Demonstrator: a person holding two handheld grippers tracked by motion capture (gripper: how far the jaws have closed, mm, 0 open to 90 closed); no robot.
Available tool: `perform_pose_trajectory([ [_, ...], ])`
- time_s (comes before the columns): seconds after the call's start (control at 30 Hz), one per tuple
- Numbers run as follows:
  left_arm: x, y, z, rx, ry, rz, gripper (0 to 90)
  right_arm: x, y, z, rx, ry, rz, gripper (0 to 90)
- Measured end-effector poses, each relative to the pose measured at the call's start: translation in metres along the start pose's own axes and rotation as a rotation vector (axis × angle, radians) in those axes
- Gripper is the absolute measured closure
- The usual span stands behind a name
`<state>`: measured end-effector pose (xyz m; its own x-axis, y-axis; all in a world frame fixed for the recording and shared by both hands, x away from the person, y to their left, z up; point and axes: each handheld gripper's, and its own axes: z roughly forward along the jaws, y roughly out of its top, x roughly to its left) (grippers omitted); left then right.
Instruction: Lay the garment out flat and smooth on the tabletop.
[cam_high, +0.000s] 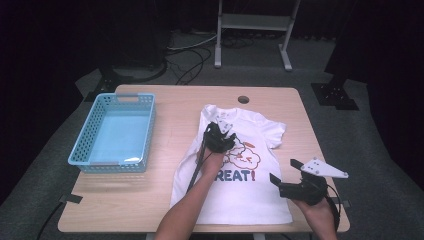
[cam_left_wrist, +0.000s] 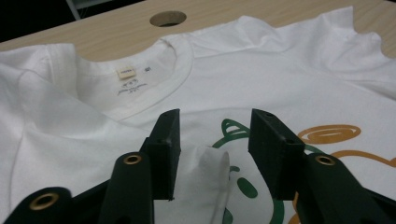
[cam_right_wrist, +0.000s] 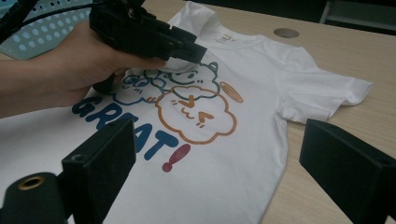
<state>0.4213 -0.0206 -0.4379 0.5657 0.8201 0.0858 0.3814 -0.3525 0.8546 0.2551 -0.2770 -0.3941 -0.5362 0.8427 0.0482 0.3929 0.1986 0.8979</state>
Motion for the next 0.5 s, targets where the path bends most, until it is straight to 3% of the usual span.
perform_pose_trajectory([
  [0.17, -0.0018, 0.0007, 0.0046, 0.056, 0.003, 0.013, 69.5, -0.0008, 0.0009, -0.0024, -0.011, -0.002, 0.002, 10.2],
  [0.3, -0.0006, 0.0009, 0.0042, 0.063, -0.004, 0.019, 86.9, -0.0012, 0.0019, -0.0047, -0.02, -0.005, 0.002, 10.2],
  [0.5, 0.0031, 0.0021, 0.0, 0.048, -0.007, 0.006, 89.4, -0.0009, 0.0034, -0.0058, -0.029, -0.004, 0.003, 10.2],
])
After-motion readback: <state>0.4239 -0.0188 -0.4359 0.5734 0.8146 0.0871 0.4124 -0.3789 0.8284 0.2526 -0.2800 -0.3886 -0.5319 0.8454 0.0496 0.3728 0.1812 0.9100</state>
